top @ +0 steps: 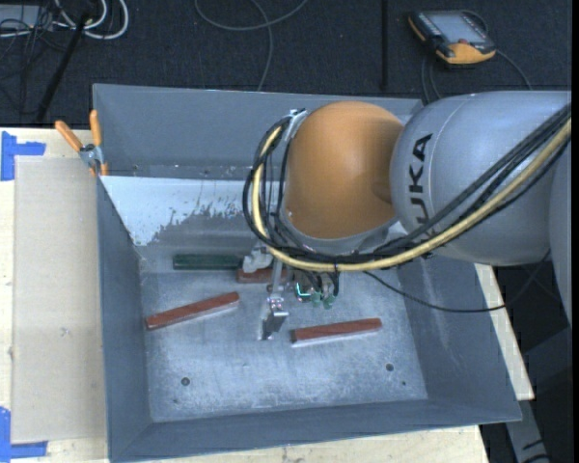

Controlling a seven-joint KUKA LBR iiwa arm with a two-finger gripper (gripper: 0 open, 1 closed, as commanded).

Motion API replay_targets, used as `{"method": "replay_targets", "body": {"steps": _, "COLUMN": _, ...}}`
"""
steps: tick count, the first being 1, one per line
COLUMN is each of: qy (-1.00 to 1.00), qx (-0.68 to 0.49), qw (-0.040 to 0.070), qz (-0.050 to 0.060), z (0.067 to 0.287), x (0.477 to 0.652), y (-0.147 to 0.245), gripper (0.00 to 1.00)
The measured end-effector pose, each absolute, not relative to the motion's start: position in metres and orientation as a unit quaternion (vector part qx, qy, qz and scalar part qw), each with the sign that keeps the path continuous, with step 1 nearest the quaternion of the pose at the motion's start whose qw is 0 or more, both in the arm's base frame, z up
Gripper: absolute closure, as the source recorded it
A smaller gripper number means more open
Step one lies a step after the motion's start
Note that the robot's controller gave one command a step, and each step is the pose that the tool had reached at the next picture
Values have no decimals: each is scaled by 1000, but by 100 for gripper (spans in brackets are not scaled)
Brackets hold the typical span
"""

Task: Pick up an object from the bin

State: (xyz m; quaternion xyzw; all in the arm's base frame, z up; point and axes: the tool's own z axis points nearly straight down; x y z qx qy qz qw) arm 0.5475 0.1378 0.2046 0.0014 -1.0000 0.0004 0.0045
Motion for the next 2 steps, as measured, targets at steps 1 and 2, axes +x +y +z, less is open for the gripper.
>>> {"method": "replay_targets", "body": {"steps": 1, "qy": -1000, "qx": -1, "qw": 1, "qz": 0, "z": 209, "x": 549, "y": 137, "gripper": 0}}
{"method": "replay_targets", "body": {"steps": 2, "qy": -1000, "qx": 14, "qw": -4, "qz": -1, "z": 145, "x": 585, "y": 162, "gripper": 0}}
